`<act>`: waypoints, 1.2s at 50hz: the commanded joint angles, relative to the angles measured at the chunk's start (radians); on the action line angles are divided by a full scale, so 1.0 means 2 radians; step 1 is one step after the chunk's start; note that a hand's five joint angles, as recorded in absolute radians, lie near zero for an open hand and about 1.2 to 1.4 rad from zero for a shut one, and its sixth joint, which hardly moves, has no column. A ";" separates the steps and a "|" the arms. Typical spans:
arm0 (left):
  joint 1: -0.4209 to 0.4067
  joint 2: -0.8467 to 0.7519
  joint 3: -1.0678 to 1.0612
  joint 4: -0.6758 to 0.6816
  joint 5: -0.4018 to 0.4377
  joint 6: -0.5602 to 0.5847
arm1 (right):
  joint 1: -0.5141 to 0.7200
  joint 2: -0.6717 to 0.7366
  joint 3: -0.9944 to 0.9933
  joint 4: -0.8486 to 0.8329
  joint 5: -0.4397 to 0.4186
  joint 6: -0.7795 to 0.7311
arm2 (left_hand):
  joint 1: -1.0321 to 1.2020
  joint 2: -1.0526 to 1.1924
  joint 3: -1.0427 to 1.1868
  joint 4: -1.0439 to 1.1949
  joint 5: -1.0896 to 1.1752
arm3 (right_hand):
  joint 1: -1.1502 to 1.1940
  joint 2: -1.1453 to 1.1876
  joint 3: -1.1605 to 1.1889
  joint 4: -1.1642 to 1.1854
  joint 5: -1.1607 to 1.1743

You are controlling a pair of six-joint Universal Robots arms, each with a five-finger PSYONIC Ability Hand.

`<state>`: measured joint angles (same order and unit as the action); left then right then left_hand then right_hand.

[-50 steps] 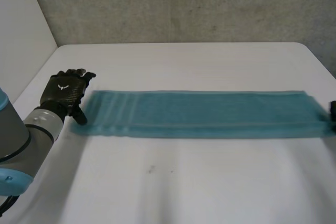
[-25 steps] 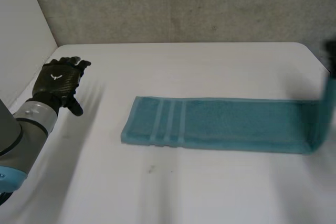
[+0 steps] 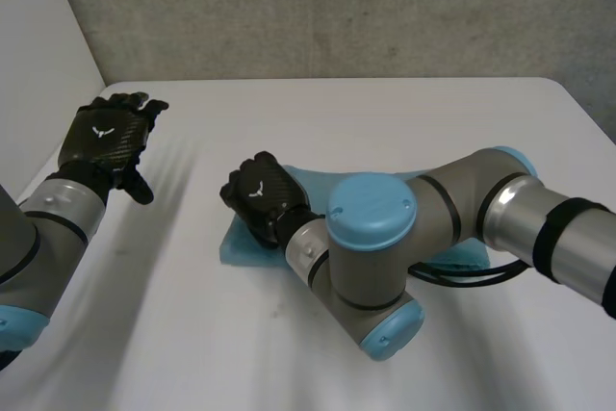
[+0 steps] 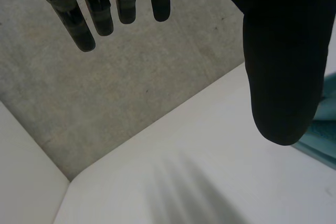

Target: Fold the laundry

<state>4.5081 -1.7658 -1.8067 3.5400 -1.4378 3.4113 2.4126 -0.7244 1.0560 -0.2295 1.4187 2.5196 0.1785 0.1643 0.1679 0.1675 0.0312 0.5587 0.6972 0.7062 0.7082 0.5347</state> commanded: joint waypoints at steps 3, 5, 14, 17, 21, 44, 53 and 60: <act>-0.057 -0.030 0.053 0.001 0.000 0.000 | -0.014 -0.059 0.007 0.009 0.077 0.013 | -0.002 0.005 0.003 0.003 -0.016 | -0.192 -0.261 -0.266 -0.267 -0.267; -0.073 -0.038 0.067 0.001 0.000 0.001 | -0.025 -0.080 0.018 0.017 0.092 0.026 | -0.002 0.005 0.003 0.003 -0.016 | -0.192 -0.261 -0.266 -0.267 -0.267; -0.166 -0.137 0.155 -0.003 -0.002 0.002 | -0.156 -0.211 0.183 0.063 0.098 0.155 | -0.002 0.005 0.003 0.003 -0.016 | -0.192 -0.261 -0.266 -0.267 -0.267; -0.179 -0.175 0.179 -0.004 -0.001 0.002 | -0.194 -0.224 0.240 0.072 0.078 0.168 | -0.002 0.005 0.003 0.003 -0.016 | -0.192 -0.261 -0.266 -0.267 -0.267; -0.185 -0.204 0.195 -0.008 -0.001 0.002 | -0.223 -0.235 0.290 0.070 0.058 0.170 | -0.002 0.005 0.003 0.003 -0.016 | -0.192 -0.261 -0.266 -0.267 -0.267; -0.132 -0.131 0.130 -0.050 -0.048 0.001 | -0.293 -0.235 0.312 -0.039 0.028 0.064 | -0.002 0.005 0.003 0.003 -0.016 | 0.419 0.350 0.345 0.344 0.344; -0.088 -0.057 0.077 -0.050 -0.049 0.000 | -0.101 -0.164 0.133 0.001 0.068 0.052 | -0.002 0.005 0.003 0.003 -0.016 | 0.419 0.350 0.345 0.344 0.344; -0.049 -0.006 0.050 -0.051 -0.049 -0.003 | 0.013 -0.043 0.004 0.066 0.058 0.046 | -0.002 0.005 0.003 0.003 -0.016 | 0.419 0.350 0.345 0.344 0.344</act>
<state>4.3493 -1.8462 -1.6686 3.4376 -1.5395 3.4108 2.2666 -0.9952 1.2456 -0.1916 1.5503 2.6146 0.1785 0.1640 0.1679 0.1676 0.0312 0.9465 1.1794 1.1846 1.1917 0.9892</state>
